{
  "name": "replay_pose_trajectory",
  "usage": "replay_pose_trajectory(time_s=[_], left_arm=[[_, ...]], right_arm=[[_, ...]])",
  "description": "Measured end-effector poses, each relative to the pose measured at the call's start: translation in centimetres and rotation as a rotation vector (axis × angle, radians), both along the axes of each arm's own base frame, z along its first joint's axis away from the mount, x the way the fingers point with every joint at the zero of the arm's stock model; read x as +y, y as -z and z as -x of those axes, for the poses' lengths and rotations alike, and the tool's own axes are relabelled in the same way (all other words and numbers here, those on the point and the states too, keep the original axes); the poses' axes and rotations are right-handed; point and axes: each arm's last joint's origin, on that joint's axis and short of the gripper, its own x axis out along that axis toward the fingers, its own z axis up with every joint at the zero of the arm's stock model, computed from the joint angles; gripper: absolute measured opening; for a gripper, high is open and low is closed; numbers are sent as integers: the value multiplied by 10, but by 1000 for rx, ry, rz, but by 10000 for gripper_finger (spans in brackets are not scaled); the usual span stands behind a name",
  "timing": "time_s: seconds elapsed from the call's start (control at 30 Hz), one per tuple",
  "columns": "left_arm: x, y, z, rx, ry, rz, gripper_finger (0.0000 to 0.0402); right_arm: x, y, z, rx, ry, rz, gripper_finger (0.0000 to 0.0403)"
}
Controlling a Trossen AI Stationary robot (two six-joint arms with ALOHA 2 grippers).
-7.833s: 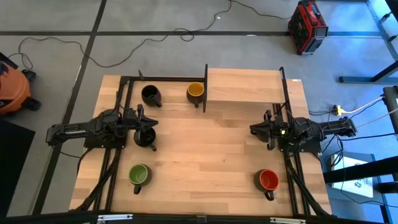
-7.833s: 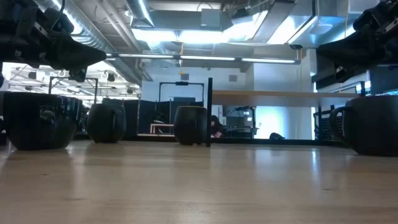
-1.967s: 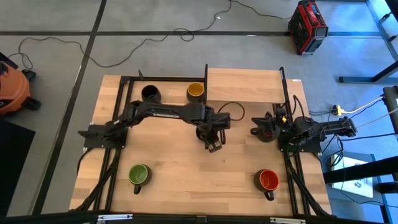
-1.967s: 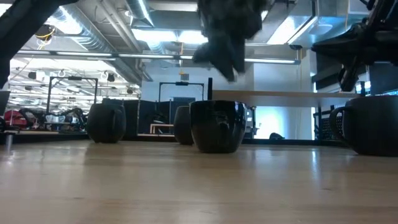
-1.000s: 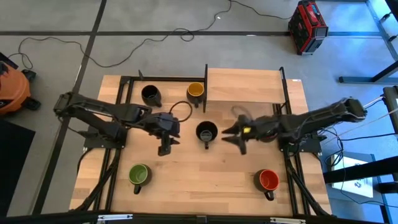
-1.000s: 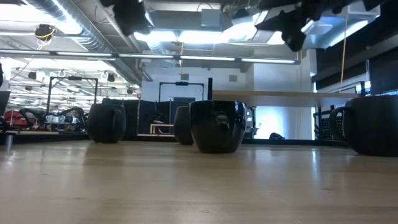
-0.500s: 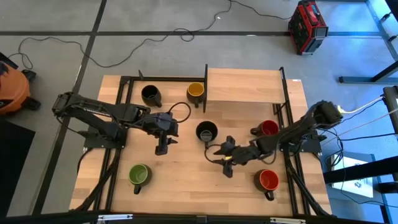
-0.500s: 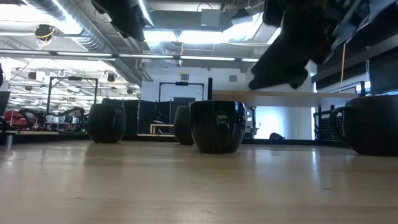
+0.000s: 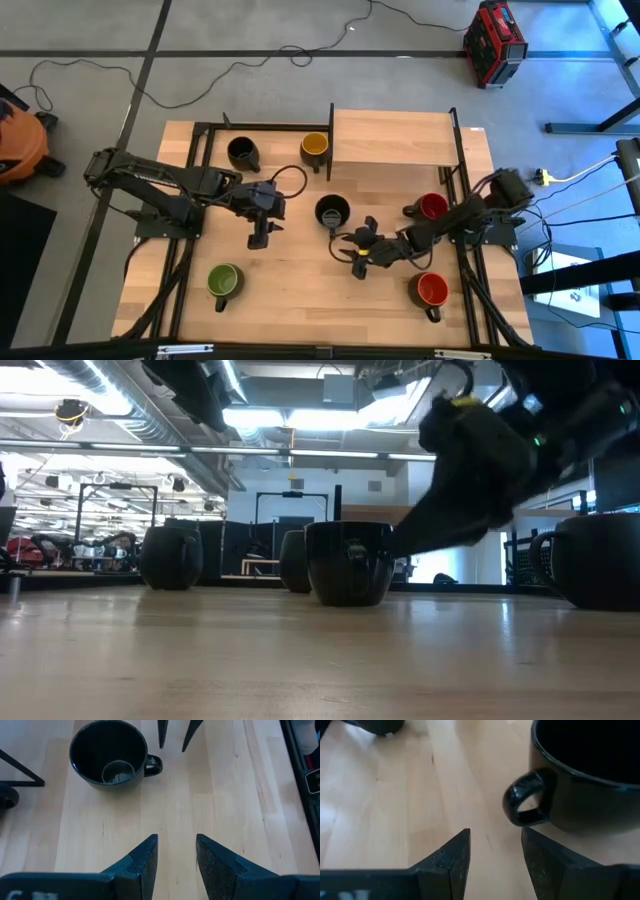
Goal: Place coffee mugs
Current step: Put the bottom black mug on the shelf
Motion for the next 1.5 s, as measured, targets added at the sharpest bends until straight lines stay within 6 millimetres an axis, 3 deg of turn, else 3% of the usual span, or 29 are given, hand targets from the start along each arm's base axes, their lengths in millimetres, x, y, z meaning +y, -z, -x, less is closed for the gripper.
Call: replay_pose_trajectory(time_s=[0.4,1.07,1.2,1.4,1.5], left_arm=[[0,0,0,1,-5,4,128],[0,0,-1,-8,-27,13,128],[0,0,-1,-8,-29,12,128],[0,0,-1,-8,-29,12,128],[0,0,-1,-9,-32,8,128]], right_arm=[[-16,31,-15,-99,-13,67,163],[-12,49,-34,-227,-38,151,162],[-12,49,-34,-226,-42,159,129],[-11,49,-35,-223,-74,155,21],[-11,48,-35,-228,-86,152,21]])
